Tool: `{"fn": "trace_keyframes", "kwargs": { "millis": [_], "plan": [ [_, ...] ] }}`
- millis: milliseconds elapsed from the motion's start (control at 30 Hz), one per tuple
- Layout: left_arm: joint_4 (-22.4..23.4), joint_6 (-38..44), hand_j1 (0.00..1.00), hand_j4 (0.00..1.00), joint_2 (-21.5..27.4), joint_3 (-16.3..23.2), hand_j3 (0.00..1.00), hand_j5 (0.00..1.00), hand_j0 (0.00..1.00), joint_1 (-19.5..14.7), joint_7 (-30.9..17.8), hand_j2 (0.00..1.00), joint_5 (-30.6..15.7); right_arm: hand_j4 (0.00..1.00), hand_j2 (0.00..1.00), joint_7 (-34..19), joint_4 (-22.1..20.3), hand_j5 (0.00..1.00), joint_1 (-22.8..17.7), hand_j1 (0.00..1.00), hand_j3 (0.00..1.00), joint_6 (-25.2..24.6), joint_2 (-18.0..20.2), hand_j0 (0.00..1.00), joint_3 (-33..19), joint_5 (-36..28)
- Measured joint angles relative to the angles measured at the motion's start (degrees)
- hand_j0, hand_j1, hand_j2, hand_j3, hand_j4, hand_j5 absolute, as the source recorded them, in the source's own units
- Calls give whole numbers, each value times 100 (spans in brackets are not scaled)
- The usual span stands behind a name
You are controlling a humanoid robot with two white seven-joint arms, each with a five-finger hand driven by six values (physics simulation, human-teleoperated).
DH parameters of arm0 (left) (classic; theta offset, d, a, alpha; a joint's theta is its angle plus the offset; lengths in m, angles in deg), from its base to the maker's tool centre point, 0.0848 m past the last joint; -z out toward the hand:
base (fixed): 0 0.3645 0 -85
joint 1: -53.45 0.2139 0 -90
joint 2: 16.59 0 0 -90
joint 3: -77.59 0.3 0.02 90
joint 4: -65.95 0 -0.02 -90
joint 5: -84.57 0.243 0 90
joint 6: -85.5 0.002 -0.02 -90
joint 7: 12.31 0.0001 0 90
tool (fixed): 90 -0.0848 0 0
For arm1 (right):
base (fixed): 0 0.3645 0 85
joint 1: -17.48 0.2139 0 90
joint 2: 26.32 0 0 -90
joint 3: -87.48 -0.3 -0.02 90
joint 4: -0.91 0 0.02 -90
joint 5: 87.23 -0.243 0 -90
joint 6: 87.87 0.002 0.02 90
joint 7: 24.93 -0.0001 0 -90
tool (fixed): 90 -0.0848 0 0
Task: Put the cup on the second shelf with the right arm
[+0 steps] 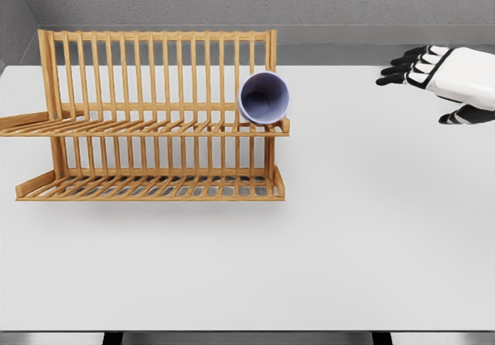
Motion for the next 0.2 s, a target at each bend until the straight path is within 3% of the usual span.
{"fn": "trace_keyframes", "kwargs": {
  "millis": [100, 200],
  "plan": [
    [2, 0, 100, 100, 0, 1, 100, 100, 100, 0, 0, 100, -1, 100, 100, 1, 33, 100, -510, 100, 100, -2, -553, 100, -294, 8],
    [1, 0, 100, 100, 0, 1, 100, 100, 100, 0, 0, 100, -3, 100, 100, 1, 63, 100, -722, 100, 100, -5, -1000, 100, -711, 16]
  ]
}}
